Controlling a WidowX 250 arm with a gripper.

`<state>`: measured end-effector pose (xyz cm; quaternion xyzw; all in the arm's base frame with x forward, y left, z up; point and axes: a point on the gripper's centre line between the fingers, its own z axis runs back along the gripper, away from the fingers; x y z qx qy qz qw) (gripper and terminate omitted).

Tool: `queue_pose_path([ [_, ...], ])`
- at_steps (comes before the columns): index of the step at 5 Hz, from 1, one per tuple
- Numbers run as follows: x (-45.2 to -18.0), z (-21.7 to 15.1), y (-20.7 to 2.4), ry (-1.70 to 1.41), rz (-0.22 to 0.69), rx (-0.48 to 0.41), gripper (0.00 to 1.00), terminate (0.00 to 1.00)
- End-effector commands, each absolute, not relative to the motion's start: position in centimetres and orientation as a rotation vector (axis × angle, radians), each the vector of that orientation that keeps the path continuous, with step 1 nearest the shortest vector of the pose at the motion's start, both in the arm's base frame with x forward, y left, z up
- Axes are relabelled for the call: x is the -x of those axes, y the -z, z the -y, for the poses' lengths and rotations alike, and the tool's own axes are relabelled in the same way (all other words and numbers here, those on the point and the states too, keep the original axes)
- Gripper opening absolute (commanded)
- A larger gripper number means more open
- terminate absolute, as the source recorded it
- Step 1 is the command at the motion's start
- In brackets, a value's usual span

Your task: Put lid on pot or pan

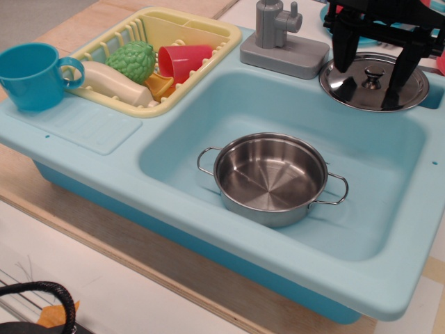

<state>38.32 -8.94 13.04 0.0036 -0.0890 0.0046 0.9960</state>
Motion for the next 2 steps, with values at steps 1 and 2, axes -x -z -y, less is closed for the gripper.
queue_pose_path([
  [1,-39.31,8.54,-14.40,-0.022,0.207,0.008,0.00,0.00],
  [2,-39.20,8.37,-14.06,-0.034,0.202,0.024,0.00,0.00],
])
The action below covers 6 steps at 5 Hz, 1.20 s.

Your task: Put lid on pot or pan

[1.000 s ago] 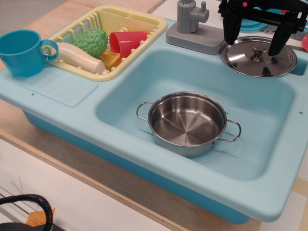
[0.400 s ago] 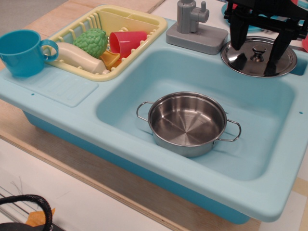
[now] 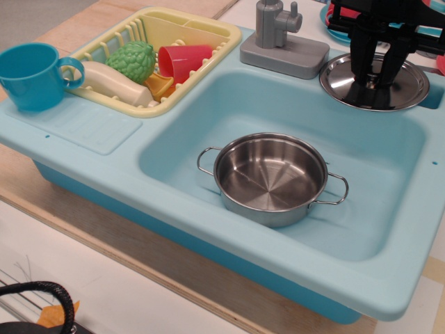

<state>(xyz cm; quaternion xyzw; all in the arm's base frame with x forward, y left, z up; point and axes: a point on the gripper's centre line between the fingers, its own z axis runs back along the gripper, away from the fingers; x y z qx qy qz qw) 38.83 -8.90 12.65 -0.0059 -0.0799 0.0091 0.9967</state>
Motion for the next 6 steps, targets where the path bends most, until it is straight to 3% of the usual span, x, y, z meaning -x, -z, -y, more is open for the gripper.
queue_pose_path([
  [1,-38.3,8.5,-14.5,-0.056,0.203,0.033,0.00,0.00],
  [3,-34.2,9.3,-16.7,-0.215,0.181,-0.032,0.00,0.00],
  [6,-28.8,5.1,-13.8,-0.461,0.191,0.002,0.00,0.00],
])
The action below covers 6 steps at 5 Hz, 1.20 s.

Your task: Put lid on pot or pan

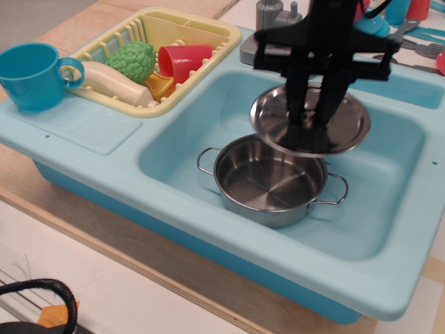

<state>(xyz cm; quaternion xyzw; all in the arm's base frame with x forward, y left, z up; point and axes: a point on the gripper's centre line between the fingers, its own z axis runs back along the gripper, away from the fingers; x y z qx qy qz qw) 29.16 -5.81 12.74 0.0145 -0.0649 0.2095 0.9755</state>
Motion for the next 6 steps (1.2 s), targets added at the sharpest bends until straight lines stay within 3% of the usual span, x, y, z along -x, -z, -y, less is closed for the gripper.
queue_pose_path([
  [1,-27.9,4.4,-13.1,-0.504,0.173,0.008,0.00,0.00],
  [2,-27.6,3.7,-12.4,-0.524,0.126,0.020,0.00,0.00],
  [3,-27.4,3.4,-11.8,-0.510,0.132,0.028,1.00,0.00],
  [5,-27.5,3.4,-11.8,-0.500,0.135,0.036,1.00,0.00],
  [6,-27.5,3.4,-11.8,-0.500,0.135,0.036,1.00,1.00],
])
